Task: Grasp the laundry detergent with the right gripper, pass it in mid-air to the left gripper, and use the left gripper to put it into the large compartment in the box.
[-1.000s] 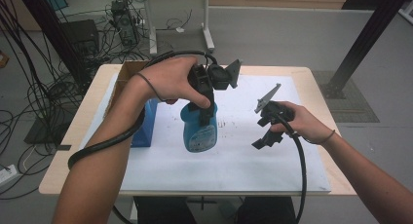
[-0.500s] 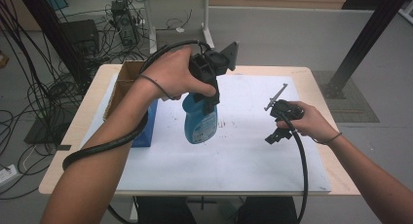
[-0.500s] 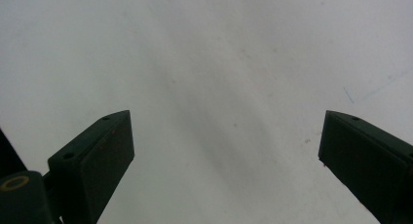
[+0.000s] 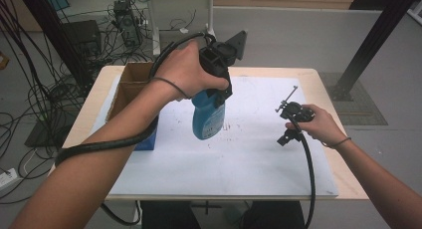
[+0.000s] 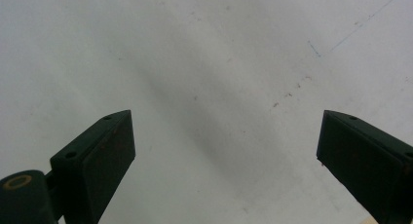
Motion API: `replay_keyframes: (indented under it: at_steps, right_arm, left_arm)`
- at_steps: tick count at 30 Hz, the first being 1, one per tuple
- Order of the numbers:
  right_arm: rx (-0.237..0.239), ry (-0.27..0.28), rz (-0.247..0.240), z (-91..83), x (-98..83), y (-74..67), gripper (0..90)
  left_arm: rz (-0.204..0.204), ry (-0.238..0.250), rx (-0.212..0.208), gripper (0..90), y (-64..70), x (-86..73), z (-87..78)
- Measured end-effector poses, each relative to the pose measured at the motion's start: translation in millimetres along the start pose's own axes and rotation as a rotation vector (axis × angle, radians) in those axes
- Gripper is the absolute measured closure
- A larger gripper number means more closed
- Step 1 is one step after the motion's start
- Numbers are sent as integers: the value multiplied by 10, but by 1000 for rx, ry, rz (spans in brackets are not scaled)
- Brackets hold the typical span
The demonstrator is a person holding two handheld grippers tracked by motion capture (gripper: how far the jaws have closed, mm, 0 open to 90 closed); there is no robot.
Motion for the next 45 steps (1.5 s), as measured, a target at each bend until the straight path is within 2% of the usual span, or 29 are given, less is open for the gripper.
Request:
replay_keyframes:
  at_steps: [5, 6, 10, 21, 25, 32, 35, 39, 45]
  right_arm:
    - [-8, 6, -9, 15, 8, -20, 69]
    - [-6, 3, 3, 15, 11, -38, 69]
    - [-10, 1, -5, 40, 8, -62, 68]
    - [-1, 1, 15, 88, -16, -94, 62]
    - [-8, 4, 19, 83, -13, -99, 62]
    - [-18, 5, -2, 74, -6, -98, 58]
    - [-18, 6, -1, 73, 2, -109, 59]
    - [-18, 8, -7, 71, 10, -113, 58]
    - [-15, 6, -6, 70, 12, -125, 58]
  left_arm:
    - [-25, 20, -16, 372, -25, 21, -78]
    - [-34, 26, -20, 371, -39, 27, -97]
    - [-64, 54, -28, 372, -110, 58, -168]
    - [-152, 84, -11, 372, -322, 108, -451]
    - [-194, 98, -12, 372, -437, 89, -592]
    - [-270, 137, 10, 372, -649, 5, -849]
    - [-314, 165, 13, 373, -732, -29, -918]
    - [-353, 171, 23, 372, -881, -107, -1016]
    - [-433, 187, 23, 373, -1109, -252, -1115]
Point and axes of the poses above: each handheld gripper's, and its own axes: z roughly forward along the jaws, x roughly out of its top, y roughly to its right, the point moved 5 cm from there along z, roughly forward along the jaws, and after that the axes turned 13 degrees about -x, right-handed, at the moved point
